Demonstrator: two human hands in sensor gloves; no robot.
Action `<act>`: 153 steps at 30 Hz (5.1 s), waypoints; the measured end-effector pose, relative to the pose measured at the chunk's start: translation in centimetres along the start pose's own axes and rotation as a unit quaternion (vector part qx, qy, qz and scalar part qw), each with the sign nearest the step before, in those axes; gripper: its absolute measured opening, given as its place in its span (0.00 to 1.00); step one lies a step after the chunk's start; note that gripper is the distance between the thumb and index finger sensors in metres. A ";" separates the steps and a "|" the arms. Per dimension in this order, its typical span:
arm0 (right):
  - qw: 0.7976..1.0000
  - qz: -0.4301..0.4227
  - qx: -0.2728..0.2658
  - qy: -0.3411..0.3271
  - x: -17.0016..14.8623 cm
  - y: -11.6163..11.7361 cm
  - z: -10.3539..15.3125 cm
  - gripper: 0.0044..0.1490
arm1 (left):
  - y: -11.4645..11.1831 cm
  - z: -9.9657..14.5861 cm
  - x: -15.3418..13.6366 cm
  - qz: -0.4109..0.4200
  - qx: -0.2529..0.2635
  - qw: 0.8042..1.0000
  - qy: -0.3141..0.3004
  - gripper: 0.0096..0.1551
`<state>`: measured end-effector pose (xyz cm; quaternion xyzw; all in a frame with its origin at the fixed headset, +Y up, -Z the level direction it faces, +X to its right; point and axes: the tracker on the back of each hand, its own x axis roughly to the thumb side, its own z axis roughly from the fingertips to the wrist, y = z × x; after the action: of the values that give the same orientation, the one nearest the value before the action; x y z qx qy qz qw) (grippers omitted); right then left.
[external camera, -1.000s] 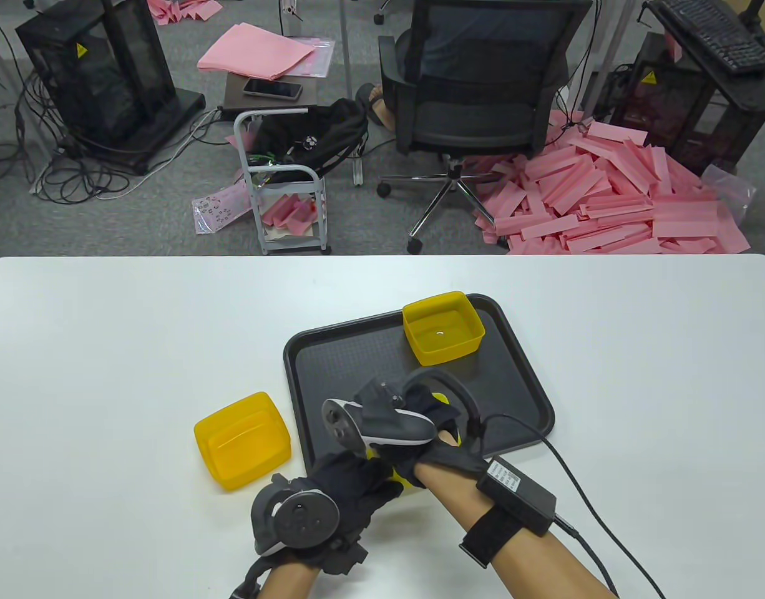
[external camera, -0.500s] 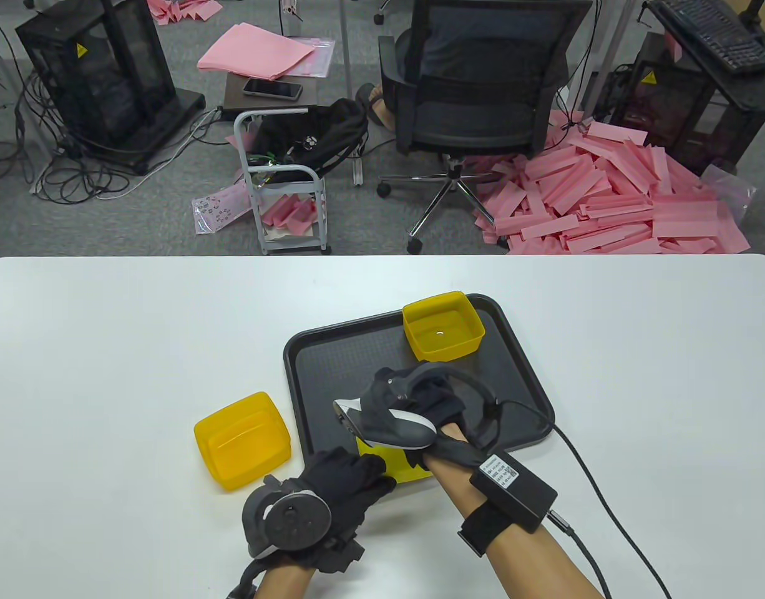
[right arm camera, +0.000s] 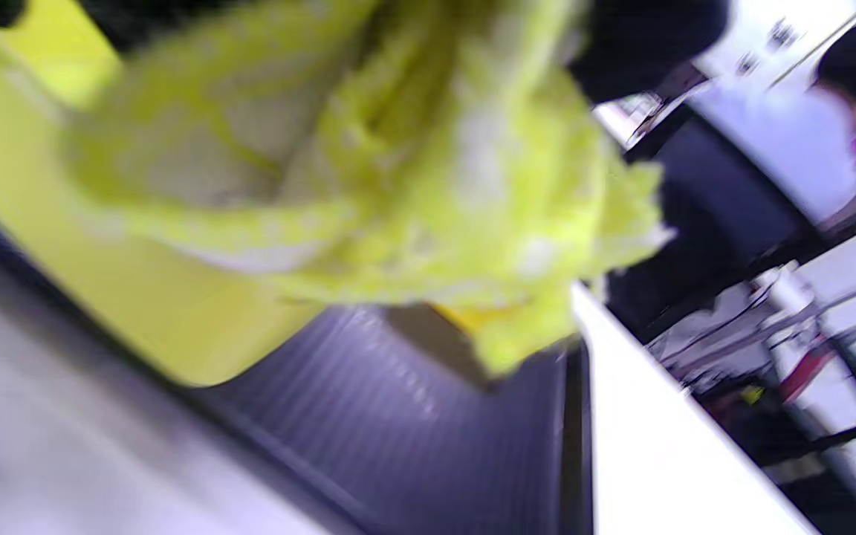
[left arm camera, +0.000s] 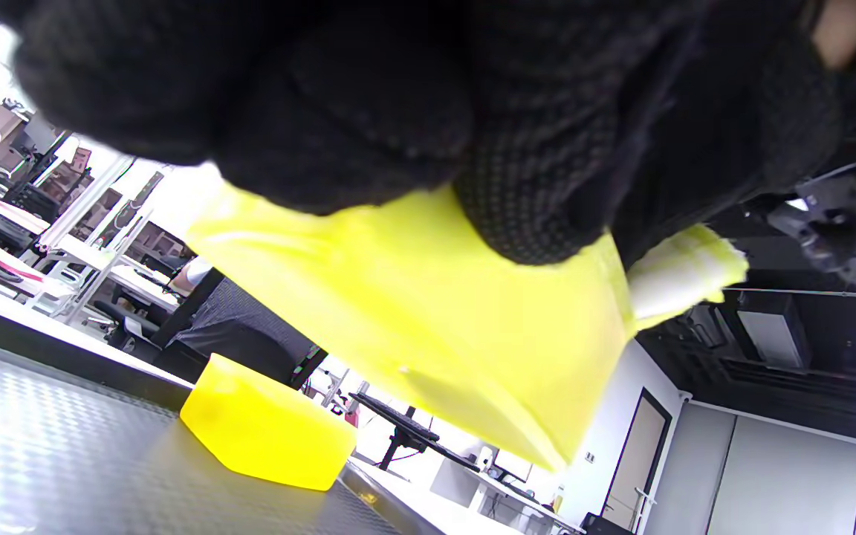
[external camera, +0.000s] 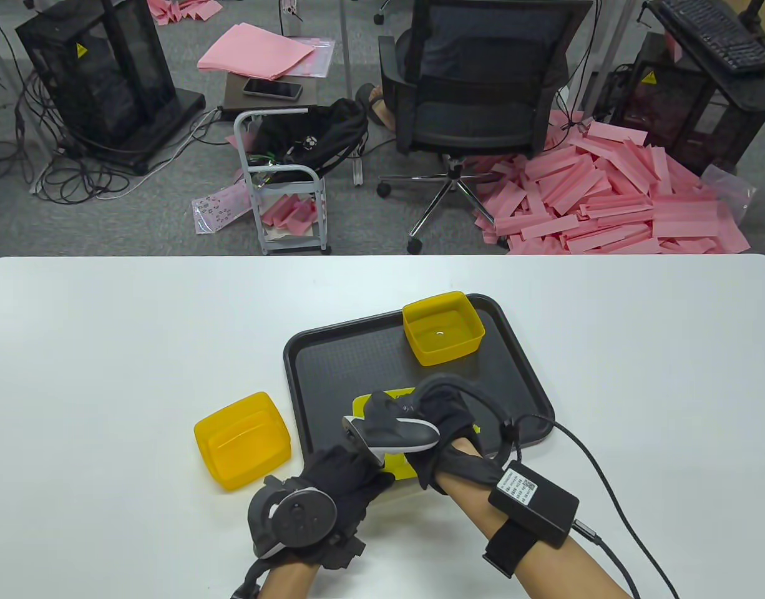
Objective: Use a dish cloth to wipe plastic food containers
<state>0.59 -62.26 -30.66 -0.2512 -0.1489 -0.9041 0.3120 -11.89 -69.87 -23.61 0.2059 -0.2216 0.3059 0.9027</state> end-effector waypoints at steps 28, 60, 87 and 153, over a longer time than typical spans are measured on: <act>0.847 -0.529 -0.040 0.031 -4.1 2.7 -1.8 0.30 | -0.3 0.0 0.4 0.018 0.000 1.000 0.000 0.20; 0.690 -0.695 -0.203 0.010 -10.6 14.5 2.5 0.31 | 0.4 0.0 -2.0 0.039 0.009 0.997 0.059 0.20; 0.438 -0.855 -0.257 -0.109 -3.7 20.8 -0.4 0.41 | -0.3 -0.3 0.2 0.091 -0.028 0.995 -0.022 0.20; 0.059 -0.945 -0.029 -0.321 3.0 18.4 -2.8 0.47 | -0.1 -0.1 -0.2 0.163 0.027 0.986 -0.037 0.20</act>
<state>9.25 -78.89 -29.24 -0.1735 -0.3197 -0.2718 -0.8909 -11.96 -69.93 -23.84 0.2024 -0.2767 0.4474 0.8260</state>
